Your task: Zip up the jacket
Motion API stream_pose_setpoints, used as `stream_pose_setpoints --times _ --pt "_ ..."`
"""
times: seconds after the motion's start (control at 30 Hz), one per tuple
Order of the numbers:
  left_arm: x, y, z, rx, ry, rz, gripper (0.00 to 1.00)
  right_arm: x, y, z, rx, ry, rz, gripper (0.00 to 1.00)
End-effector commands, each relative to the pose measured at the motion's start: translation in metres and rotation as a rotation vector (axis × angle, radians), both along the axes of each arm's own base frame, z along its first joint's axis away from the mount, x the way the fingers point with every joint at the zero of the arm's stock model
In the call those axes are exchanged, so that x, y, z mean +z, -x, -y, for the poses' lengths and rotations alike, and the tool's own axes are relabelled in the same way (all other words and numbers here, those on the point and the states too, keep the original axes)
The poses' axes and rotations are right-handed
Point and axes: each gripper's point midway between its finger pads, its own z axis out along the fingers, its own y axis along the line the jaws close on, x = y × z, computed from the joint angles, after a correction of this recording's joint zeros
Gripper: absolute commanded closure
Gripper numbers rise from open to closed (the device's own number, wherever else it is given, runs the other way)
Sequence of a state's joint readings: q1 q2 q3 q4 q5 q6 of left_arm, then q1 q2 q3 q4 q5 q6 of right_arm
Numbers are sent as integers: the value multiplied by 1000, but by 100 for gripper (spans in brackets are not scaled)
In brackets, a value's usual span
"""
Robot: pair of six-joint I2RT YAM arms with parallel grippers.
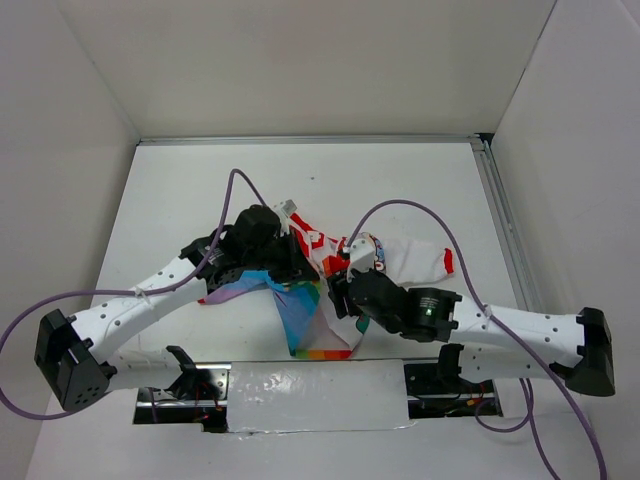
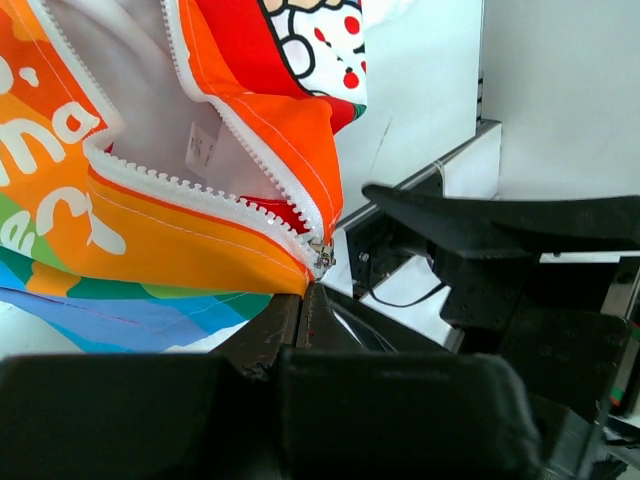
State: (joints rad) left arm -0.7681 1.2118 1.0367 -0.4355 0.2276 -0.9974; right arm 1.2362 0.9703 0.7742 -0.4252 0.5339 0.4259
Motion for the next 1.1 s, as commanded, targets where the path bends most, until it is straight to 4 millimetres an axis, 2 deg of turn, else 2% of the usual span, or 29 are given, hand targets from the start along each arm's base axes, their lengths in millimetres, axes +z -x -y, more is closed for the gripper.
stream_pose_setpoints --times 0.0,0.17,0.3,0.63,0.67,0.7,0.83,0.87,0.9,1.07 --pt "22 0 6 -34 53 28 100 37 -23 -9 -77 -44 129 34" --pt "24 1 7 -43 58 26 100 36 -26 -27 -52 -32 137 34" --pt "20 2 6 -34 51 12 100 34 -19 -42 8 -39 128 35" --pt "23 2 7 -47 57 16 100 33 -20 -52 1 -46 117 40" --pt "23 3 8 -52 56 18 100 34 -21 -51 -8 -47 117 42" --pt "24 3 7 -52 58 20 100 35 -22 -50 -18 -49 119 49" --pt "25 2 4 -42 51 34 100 36 -22 -42 -49 -45 113 57" --pt "24 1 3 -35 46 36 100 35 -22 -41 -46 -43 111 66" --pt "24 1 3 -33 43 38 100 36 -22 -40 -49 -46 113 70" --pt "20 -1 2 -38 24 43 100 38 -21 -37 -61 -46 102 75"
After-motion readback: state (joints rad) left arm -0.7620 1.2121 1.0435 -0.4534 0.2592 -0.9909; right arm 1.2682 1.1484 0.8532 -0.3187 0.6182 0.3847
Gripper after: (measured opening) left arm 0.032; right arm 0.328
